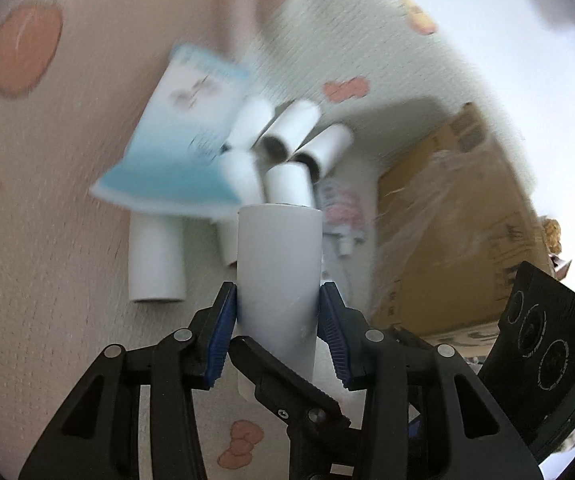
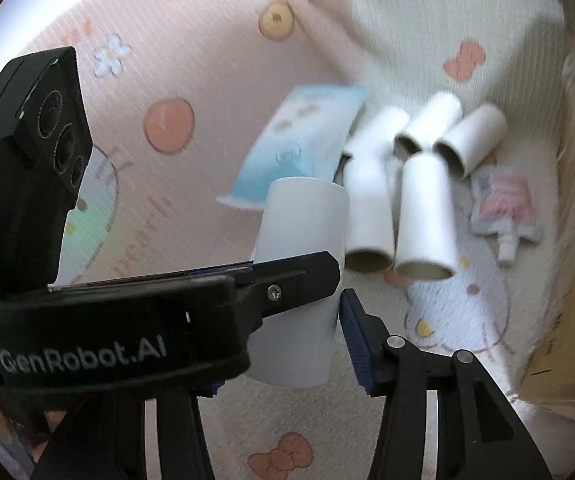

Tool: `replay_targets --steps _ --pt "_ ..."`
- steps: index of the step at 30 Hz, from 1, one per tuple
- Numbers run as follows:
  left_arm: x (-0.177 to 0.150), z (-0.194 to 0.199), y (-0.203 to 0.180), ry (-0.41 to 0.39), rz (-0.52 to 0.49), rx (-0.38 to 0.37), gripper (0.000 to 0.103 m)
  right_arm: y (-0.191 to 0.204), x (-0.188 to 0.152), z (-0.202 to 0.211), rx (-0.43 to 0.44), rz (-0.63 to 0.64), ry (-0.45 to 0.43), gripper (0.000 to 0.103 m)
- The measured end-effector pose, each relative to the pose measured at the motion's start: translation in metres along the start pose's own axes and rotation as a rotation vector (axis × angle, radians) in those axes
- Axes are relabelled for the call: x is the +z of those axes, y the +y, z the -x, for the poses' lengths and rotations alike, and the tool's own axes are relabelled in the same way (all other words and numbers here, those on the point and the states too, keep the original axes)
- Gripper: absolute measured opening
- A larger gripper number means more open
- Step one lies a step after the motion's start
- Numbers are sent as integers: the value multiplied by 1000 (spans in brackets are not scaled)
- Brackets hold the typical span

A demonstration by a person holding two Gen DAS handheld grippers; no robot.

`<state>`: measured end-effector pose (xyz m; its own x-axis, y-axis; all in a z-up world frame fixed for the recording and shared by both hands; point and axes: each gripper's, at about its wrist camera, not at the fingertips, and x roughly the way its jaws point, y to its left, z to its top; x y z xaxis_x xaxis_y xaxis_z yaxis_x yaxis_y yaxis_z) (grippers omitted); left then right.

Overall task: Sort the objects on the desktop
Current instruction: 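Lift the held tube with both tools and carry it over the cardboard box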

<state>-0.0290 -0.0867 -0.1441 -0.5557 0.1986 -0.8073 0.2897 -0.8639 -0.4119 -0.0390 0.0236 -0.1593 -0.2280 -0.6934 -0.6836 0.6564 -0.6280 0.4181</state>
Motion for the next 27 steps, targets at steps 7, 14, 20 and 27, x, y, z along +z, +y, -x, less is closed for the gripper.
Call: replay_targets --steps 7,14,20,27 --pt "12 27 -35 -87 -72 -27 46 2 15 42 -28 31 -84 47" --pt "29 60 -65 -169 -146 -40 46 24 28 83 -64 44 -153 46" --pt "52 77 -100 -245 -252 -71 46 25 57 115 -85 17 -229 46" --pt "70 74 -142 -273 -376 -125 46 2 86 140 -132 -7 -239 46"
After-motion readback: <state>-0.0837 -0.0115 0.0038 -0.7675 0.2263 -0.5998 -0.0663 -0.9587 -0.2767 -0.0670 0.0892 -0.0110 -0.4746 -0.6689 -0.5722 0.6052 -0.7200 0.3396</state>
